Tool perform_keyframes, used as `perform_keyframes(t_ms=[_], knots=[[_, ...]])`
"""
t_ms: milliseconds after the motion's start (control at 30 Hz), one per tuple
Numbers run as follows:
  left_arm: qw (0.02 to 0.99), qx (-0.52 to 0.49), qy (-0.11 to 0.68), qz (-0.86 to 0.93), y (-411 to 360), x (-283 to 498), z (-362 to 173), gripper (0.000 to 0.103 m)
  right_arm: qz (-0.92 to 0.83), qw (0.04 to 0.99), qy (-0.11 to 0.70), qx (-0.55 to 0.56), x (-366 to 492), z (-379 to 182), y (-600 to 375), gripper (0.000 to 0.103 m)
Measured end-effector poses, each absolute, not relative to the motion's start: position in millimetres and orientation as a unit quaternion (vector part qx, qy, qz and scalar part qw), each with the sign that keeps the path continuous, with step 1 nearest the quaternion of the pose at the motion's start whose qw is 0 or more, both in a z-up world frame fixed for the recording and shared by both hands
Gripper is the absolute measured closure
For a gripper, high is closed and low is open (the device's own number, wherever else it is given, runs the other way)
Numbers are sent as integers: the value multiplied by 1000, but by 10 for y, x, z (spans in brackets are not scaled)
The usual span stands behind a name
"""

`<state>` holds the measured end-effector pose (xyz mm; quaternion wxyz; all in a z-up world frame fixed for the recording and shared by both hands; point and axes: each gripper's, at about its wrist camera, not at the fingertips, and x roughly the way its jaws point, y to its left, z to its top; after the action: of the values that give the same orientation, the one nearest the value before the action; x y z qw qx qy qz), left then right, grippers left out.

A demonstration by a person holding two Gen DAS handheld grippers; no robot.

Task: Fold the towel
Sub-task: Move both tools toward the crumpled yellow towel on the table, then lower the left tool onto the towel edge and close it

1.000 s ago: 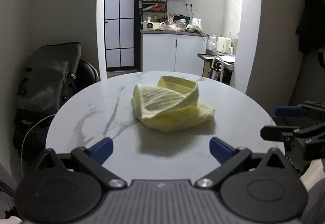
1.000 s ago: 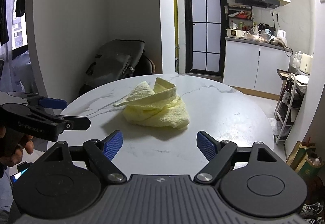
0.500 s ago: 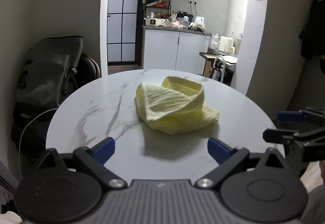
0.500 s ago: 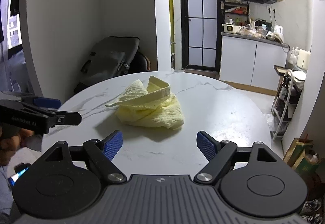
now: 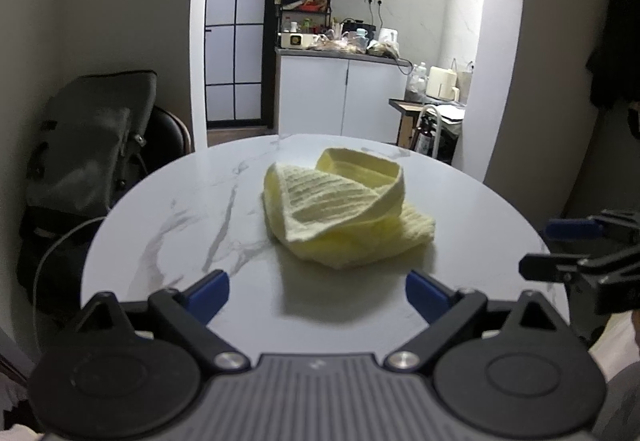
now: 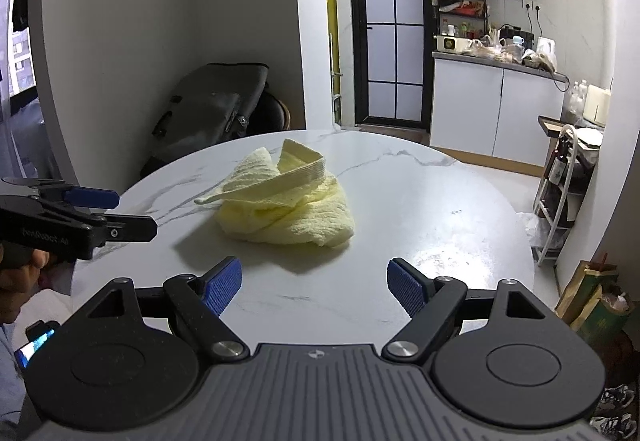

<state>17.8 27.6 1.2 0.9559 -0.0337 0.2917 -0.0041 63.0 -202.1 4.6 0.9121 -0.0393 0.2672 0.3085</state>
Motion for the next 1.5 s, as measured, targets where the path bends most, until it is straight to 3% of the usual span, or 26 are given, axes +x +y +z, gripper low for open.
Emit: perform_keyframes(t_ms=[667, 967, 1500], knots=[[953, -50, 300, -8, 478, 403, -20, 7, 324, 902, 280, -49, 876, 60, -1891, 20], [953, -51, 299, -15, 504, 439, -20, 13, 320, 904, 279, -52, 975, 76, -1872, 20], [954, -39, 295, -25, 460, 554, -84, 32, 318, 904, 283, -32, 1227, 240, -1865, 24]])
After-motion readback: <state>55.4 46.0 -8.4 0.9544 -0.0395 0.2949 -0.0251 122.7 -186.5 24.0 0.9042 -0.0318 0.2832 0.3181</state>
